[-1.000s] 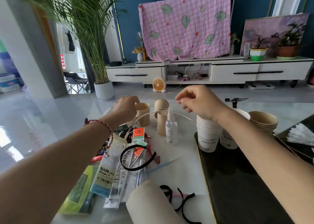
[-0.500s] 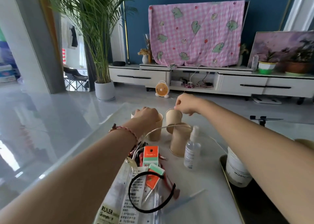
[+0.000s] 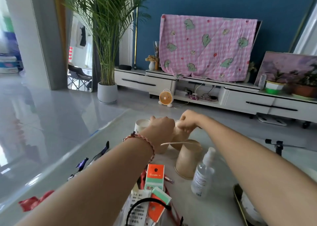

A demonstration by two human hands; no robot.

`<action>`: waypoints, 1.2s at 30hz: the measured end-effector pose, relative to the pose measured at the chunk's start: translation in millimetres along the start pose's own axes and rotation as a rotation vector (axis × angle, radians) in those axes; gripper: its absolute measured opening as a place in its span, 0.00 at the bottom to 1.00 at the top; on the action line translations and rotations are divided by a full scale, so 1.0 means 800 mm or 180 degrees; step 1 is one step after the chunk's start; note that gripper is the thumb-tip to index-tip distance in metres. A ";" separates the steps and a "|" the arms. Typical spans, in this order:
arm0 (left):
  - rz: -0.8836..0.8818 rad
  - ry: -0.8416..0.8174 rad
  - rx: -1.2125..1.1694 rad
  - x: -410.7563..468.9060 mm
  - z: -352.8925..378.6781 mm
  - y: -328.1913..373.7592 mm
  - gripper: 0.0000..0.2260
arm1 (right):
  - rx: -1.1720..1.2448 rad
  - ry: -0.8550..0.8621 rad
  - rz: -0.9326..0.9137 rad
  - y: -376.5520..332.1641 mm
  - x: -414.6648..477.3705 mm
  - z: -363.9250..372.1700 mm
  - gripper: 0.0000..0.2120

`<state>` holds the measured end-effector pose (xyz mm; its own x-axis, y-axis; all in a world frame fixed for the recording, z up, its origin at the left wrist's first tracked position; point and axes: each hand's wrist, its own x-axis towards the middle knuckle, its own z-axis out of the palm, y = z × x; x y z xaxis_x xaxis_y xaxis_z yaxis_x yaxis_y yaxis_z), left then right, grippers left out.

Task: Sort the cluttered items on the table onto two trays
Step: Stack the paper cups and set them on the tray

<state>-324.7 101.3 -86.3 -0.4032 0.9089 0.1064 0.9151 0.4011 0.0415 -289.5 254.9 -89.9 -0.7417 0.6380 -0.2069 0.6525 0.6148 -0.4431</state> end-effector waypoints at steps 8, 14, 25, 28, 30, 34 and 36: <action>0.0085 0.1262 -0.0417 -0.035 -0.064 0.034 0.12 | 0.0872 0.1750 -0.0777 0.016 -0.133 -0.102 0.05; 0.0542 0.1944 -0.0862 -0.054 -0.114 0.158 0.09 | 0.1006 0.2857 -0.0772 0.114 -0.297 -0.154 0.05; 0.1104 0.1255 -0.1298 -0.081 -0.050 0.359 0.11 | 0.1247 0.4302 0.0486 0.260 -0.445 -0.131 0.09; 0.1094 0.1065 -0.1322 -0.082 -0.033 0.376 0.11 | 0.1272 0.4182 0.0346 0.267 -0.445 -0.133 0.08; 0.1151 0.0974 -0.1251 -0.084 -0.025 0.385 0.11 | 0.1219 0.4136 0.0237 0.269 -0.443 -0.132 0.08; 0.1337 0.0917 -0.0871 -0.078 -0.023 0.390 0.10 | 0.1174 0.4030 0.0007 0.267 -0.439 -0.132 0.07; 0.1364 0.0797 -0.0670 -0.072 -0.027 0.385 0.10 | 0.1075 0.3937 -0.0120 0.261 -0.438 -0.131 0.07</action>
<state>-19.7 169.7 -58.6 -0.0034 0.9208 0.3900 0.9890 -0.0547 0.1377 122.6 208.5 -18.3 -0.0028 0.7386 0.6742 0.4278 0.6102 -0.6668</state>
